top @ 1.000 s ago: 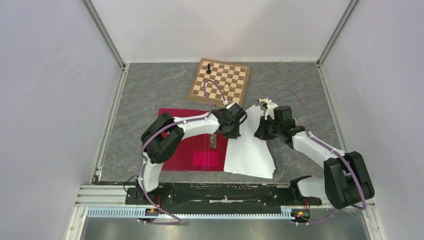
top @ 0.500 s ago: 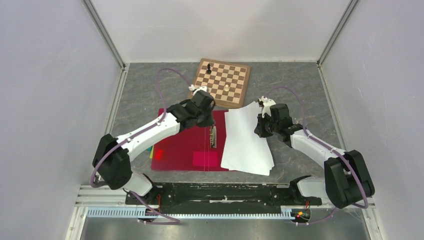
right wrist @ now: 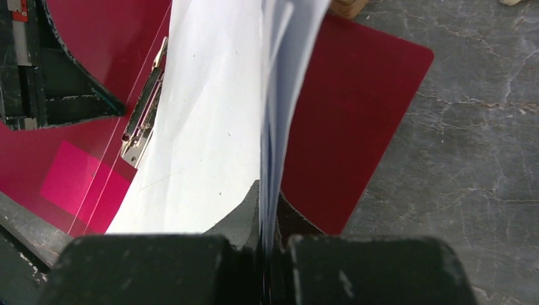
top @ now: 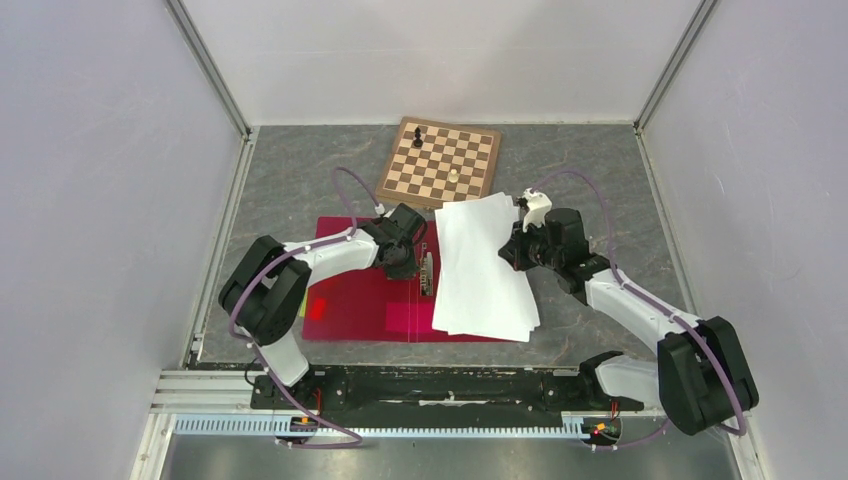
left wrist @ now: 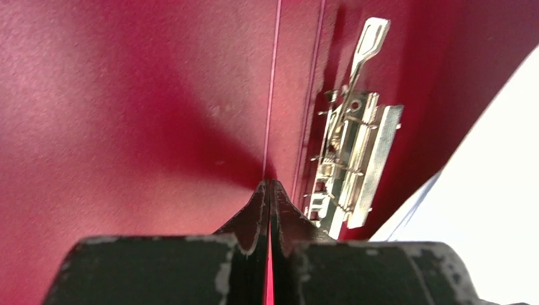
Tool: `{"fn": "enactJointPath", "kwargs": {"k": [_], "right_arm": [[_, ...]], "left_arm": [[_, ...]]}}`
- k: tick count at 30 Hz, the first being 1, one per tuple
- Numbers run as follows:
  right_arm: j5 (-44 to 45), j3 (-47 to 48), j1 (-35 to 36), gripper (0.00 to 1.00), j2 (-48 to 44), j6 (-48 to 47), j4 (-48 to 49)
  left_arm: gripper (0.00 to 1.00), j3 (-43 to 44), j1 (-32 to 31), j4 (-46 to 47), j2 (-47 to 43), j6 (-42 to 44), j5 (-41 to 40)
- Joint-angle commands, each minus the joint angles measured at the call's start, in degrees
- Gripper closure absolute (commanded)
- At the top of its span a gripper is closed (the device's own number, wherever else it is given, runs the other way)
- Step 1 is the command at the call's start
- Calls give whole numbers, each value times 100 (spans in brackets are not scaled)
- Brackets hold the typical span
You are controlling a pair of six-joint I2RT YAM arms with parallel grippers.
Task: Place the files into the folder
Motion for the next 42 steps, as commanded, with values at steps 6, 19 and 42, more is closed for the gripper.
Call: {"fn": "enactJointPath", "kwargs": {"k": [6, 19, 42], "right_arm": [[-411, -275, 15, 100, 279, 676, 1080], [-334, -223, 14, 100, 796, 786, 1262], [-218, 378, 63, 100, 1660, 298, 550]], "left_arm": [[98, -106, -16, 639, 213, -420, 241], [98, -211, -40, 710, 256, -440, 356], [98, -269, -378, 610, 202, -895, 150]]}}
